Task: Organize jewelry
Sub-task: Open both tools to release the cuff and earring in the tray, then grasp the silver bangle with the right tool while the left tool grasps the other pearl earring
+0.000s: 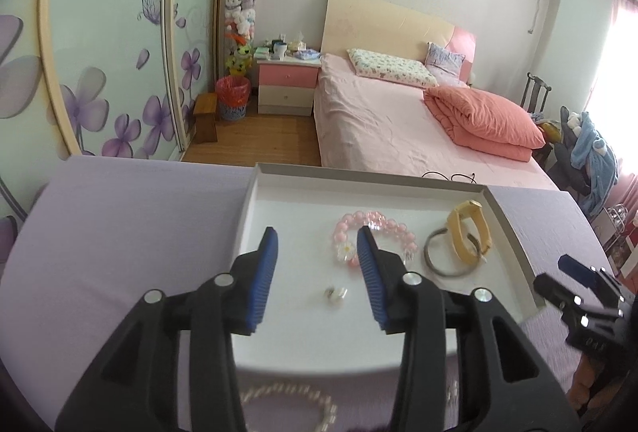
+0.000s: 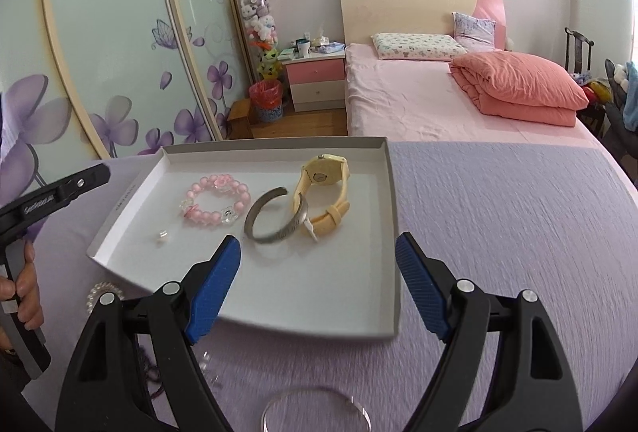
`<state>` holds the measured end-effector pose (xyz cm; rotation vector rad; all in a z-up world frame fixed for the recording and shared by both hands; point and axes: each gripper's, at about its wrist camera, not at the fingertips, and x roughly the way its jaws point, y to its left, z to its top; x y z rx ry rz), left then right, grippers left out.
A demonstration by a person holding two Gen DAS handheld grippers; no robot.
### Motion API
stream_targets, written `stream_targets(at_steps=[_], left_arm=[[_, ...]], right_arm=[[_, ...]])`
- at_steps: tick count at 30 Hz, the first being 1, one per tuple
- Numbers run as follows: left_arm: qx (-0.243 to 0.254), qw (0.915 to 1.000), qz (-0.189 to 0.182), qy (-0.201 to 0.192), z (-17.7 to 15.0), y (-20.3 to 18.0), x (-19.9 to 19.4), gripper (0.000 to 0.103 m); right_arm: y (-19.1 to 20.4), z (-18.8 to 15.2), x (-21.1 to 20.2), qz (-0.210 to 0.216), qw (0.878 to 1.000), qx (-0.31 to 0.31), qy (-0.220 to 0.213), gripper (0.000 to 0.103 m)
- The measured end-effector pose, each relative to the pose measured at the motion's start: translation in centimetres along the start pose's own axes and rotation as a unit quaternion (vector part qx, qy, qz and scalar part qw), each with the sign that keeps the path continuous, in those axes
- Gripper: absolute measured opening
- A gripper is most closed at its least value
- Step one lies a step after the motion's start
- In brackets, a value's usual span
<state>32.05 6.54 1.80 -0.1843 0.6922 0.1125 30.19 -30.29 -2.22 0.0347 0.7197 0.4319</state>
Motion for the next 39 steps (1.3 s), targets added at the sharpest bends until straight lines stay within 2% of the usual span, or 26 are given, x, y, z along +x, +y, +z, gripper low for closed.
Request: stream_targets(at_steps=[6, 12, 14, 21, 30, 39], left_arm=[[0.022, 0.9996, -0.007, -0.019, -3.9, 0.7, -5.4, 0.054], [0.023, 0.9995, -0.018, -0.014, -8.6, 1.4, -9.2, 0.063], [0.024, 0.9994, -0.021, -0.014, -10.0, 1.6, -10.0, 0.067], [0.039, 0.9987, -0.032, 0.012, -15.2, 0.9, -11.0, 0.07], [0.053, 0.9978, -0.038, 0.015, -17.2, 0.5, -11.6, 0.073], [0.054, 0.9976, -0.039, 0.02, -17.9, 0.3, -11.4, 0.073]], right_arm=[[-0.5, -2.7, -3.2, -0.001, 1.0, 0.01, -0.004, 0.081], [-0.4, -6.0, -5.1, -0.009, 1.0, 0.01, 0.007, 0.082], [-0.3, -7.1, -5.7, -0.016, 1.0, 0.007, 0.01, 0.083], [-0.3, -10.4, -5.5, -0.035, 0.998, 0.005, 0.044, 0.084], [0.2, -12.4, -4.4, -0.039, 0.996, 0.003, 0.078, 0.084], [1.8, -12.2, -2.8, -0.065, 0.993, -0.022, 0.098, 0.086]])
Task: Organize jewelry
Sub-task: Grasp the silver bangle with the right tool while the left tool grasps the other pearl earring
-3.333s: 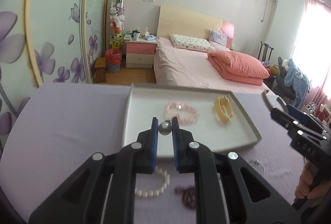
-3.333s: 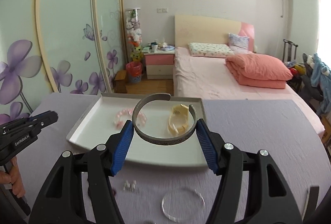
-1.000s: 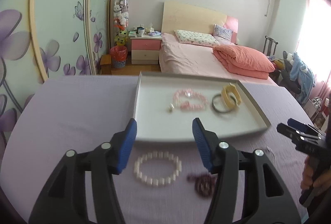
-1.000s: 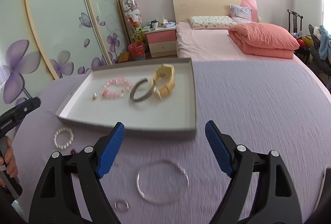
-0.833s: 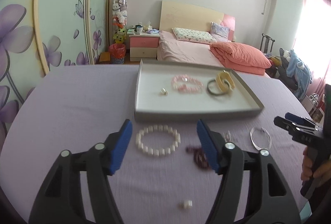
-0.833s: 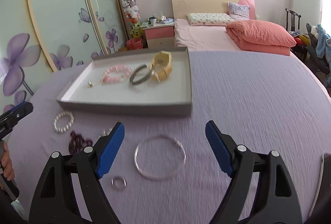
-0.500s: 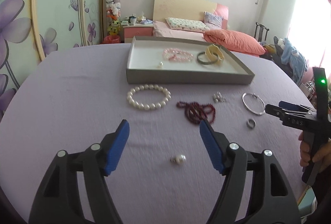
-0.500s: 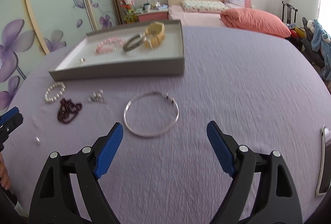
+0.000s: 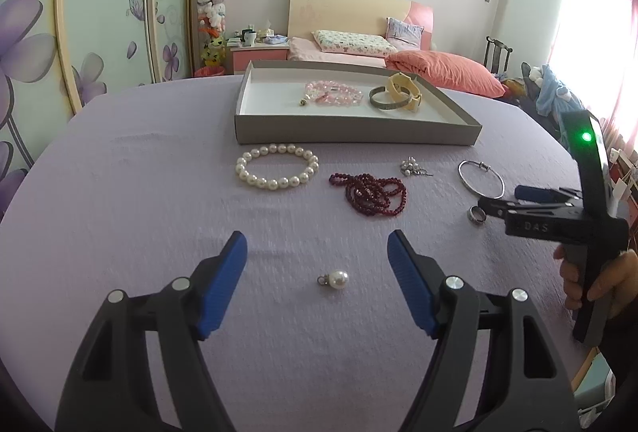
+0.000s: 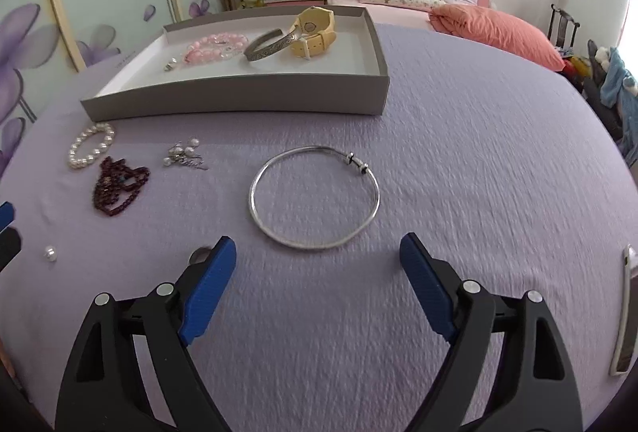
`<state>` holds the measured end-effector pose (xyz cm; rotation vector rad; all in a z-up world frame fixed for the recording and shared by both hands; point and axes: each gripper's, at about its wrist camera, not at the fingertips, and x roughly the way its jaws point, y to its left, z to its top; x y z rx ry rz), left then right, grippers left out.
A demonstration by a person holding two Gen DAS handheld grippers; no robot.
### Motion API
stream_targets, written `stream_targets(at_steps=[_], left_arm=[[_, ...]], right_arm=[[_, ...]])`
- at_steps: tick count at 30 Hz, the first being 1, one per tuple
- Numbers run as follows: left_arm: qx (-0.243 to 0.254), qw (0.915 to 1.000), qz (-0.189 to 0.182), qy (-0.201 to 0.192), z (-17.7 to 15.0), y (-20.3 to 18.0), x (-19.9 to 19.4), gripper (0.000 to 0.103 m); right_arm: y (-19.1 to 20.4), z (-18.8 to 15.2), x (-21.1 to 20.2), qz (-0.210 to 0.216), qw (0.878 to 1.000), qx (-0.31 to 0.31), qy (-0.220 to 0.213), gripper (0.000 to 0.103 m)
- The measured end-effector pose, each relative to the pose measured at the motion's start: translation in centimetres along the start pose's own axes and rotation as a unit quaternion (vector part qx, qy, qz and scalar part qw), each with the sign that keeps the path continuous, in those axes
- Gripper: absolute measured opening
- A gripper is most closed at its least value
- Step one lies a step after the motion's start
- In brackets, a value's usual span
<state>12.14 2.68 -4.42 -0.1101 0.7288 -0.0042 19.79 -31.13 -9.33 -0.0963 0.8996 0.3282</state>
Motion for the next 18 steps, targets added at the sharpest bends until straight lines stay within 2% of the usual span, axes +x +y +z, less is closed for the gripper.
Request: stream_targets(at_steps=[11, 12, 13, 18], left_arm=[[-0.001, 0.9999, -0.007, 0.007, -0.4, 0.1, 0.1, 0.073], [-0.001, 0.9999, -0.008, 0.008, -0.4, 0.1, 0.1, 0.073], [-0.001, 0.9999, -0.008, 0.008, -0.4, 0.0, 0.2, 0.073], [0.0, 0.9998, -0.014, 0.012, -0.8, -0.2, 0.1, 0.073]], right_arm=[[0.2, 1.2, 1.1, -0.005, 1.0, 0.005, 0.001, 0.087], [0.2, 1.1, 1.0, -0.005, 1.0, 0.005, 0.0, 0.085], [0.1, 1.1, 0.9, -0.005, 1.0, 0.005, -0.001, 0.074], [-0.1, 1.2, 0.6, 0.0, 1.0, 0.003, 0.001, 0.072]])
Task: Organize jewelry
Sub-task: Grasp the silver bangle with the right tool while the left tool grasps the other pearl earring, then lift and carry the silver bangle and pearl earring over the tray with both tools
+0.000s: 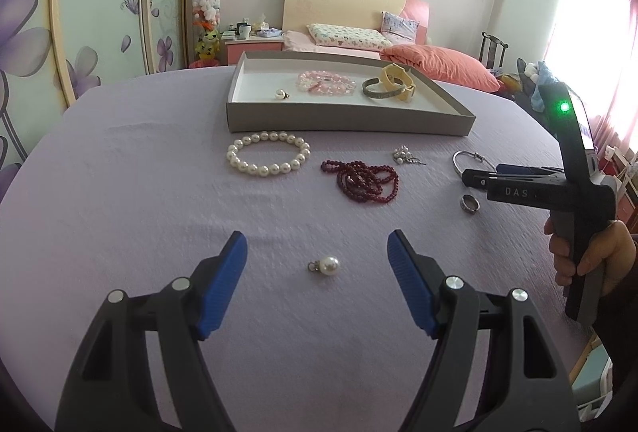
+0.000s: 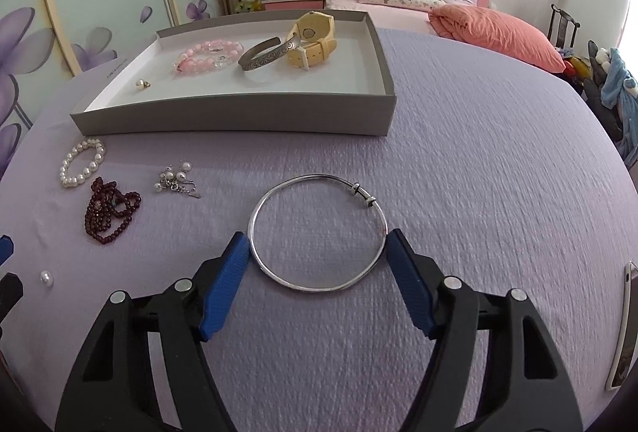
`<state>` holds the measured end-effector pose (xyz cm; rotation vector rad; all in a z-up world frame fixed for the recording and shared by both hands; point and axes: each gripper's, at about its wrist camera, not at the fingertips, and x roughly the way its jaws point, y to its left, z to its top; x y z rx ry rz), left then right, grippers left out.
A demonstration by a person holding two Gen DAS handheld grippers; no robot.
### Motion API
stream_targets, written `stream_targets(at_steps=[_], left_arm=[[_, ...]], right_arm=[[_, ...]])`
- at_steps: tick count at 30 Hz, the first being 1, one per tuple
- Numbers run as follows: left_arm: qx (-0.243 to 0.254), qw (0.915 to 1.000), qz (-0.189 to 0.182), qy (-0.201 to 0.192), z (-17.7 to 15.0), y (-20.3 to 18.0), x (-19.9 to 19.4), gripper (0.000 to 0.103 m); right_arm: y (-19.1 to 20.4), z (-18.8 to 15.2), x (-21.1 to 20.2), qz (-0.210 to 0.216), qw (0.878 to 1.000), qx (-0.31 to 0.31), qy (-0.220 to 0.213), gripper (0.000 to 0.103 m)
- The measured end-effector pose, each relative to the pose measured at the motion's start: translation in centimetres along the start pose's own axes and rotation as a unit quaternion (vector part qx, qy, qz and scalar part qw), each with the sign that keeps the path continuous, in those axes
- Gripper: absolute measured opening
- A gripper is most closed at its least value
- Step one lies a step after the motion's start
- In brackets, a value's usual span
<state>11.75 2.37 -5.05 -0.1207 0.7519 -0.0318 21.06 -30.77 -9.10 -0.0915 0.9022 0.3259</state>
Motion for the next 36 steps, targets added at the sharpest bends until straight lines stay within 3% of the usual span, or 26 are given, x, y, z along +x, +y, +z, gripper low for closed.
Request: stream_targets(at_steps=[12, 20, 27, 30, 36], left_arm=[[0.008, 0.9998, -0.001, 0.021, -0.8, -1.2, 0.5, 0.072], [0.001, 0.9988, 0.009, 0.048, -0.8, -1.5, 2.0, 0.05], [-0.004, 0.9979, 0.014, 0.064, -0.8, -1.9, 2.8, 0.038], [-0.007, 0.9976, 0.018, 0.067, -0.8, -1.8, 2.9, 0.016], [-0.01, 0.9975, 0.018, 0.068, -0.7, -1.5, 2.8, 0.016]], right_arm=[[-2.1, -0.1, -2.3, 0.024, 0.999, 0.04, -0.024, 0.071], [-2.0, 0.0, -2.4, 0.031, 0.998, 0.041, -0.027, 0.071], [-1.7, -0.1, -2.8, 0.037, 0.998, 0.039, -0.029, 0.071], [-1.7, -0.2, -3.0, 0.038, 0.998, 0.038, -0.03, 0.071], [-1.6, -0.2, -3.3, 0.039, 0.998, 0.035, -0.032, 0.071]])
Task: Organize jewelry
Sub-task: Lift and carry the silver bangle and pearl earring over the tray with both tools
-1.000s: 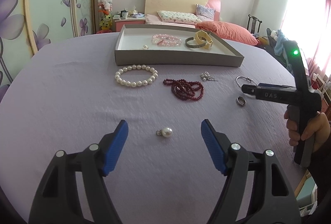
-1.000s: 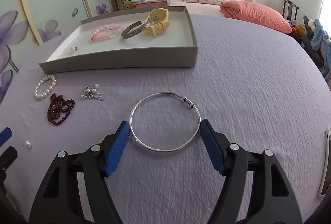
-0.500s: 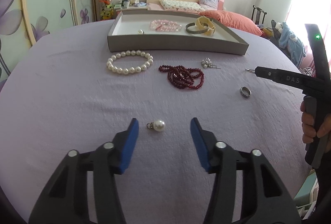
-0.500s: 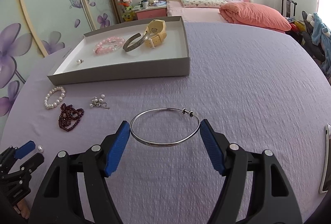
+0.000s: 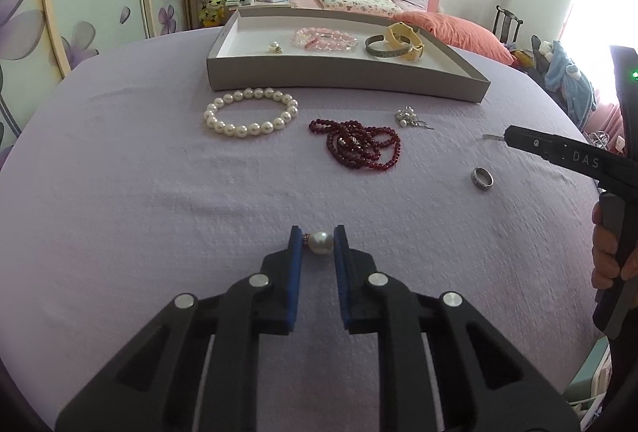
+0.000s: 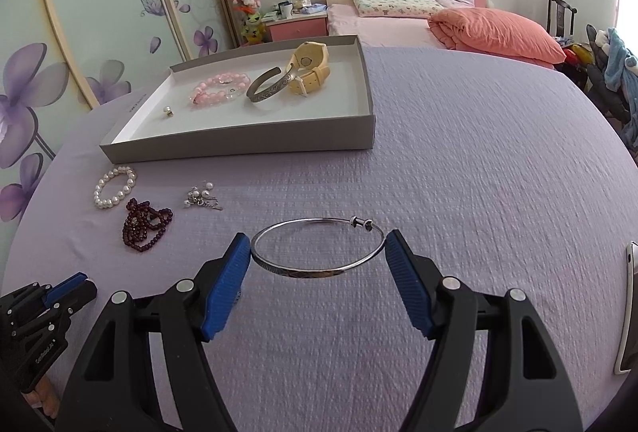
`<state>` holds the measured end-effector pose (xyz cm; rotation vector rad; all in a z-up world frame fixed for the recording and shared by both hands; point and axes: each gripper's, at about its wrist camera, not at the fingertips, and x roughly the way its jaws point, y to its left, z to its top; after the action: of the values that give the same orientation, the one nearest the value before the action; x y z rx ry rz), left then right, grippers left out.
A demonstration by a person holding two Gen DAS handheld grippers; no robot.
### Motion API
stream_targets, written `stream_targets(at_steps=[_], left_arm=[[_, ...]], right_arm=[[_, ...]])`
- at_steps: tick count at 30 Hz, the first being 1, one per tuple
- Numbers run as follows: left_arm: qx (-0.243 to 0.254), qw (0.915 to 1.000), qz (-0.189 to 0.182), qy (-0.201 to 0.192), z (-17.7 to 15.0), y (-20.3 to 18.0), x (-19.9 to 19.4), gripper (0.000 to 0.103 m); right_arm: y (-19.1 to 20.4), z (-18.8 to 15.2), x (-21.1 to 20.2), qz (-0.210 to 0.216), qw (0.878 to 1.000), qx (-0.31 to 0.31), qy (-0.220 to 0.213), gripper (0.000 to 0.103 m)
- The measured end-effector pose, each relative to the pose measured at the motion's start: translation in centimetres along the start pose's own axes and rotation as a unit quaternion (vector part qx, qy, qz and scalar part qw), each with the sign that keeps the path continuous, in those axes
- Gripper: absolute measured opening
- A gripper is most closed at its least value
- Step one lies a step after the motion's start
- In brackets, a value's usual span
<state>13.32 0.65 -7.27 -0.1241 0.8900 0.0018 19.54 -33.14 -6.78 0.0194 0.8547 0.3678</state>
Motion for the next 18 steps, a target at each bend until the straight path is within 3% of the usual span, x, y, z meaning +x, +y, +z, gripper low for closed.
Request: stream_targets(at_steps=[7, 18], left_arm=[[-0.007, 0.9999, -0.007, -0.013, 0.9, 0.5, -1.2, 0.016], [-0.012, 0.9954, -0.006, -0.095, 6.3, 1.8, -5.0, 0.016]], right_arm=[[0.2, 0.3, -0.5, 0.004, 1.0, -0.001, -0.007, 0.071], [1.0, 1.5, -2.6, 0.022, 0.999, -0.01, -0.038, 0.071]])
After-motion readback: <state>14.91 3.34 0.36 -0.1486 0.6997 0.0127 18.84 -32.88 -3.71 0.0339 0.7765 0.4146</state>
